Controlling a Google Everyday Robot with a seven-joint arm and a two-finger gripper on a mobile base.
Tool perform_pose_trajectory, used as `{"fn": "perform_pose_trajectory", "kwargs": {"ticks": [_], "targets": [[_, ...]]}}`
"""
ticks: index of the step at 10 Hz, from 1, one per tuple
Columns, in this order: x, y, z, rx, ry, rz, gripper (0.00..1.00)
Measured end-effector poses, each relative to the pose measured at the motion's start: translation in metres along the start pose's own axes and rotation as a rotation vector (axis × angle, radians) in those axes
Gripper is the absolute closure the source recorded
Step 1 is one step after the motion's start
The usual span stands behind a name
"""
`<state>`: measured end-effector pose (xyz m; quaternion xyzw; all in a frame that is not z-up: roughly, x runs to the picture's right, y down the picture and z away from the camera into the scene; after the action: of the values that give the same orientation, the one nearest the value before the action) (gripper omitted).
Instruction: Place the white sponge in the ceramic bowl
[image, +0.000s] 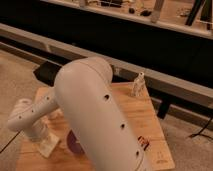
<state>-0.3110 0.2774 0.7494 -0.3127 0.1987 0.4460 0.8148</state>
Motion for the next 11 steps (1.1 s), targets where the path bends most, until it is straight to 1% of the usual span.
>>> {"fn": "perform_pose_trajectory", "kwargs": {"ticks": [2,5,7,8,10,11], "targets": [[-0.002,-0.002,-0.009,-0.010,-0.014,0.011,1.00],[-0.002,-0.006,-0.014,-0.010,-0.021,0.014,1.00],[-0.002,-0.007,-0.015,-0.004,-0.025,0.009,1.00],[-0.002,-0.010,-0.015,0.012,-0.030,0.001,0.99],[-0.004,-0.017,-0.014,0.040,-0.034,-0.009,0.84],[-0.004,-0.024,-0.012,0.060,-0.031,-0.007,0.72]]}}
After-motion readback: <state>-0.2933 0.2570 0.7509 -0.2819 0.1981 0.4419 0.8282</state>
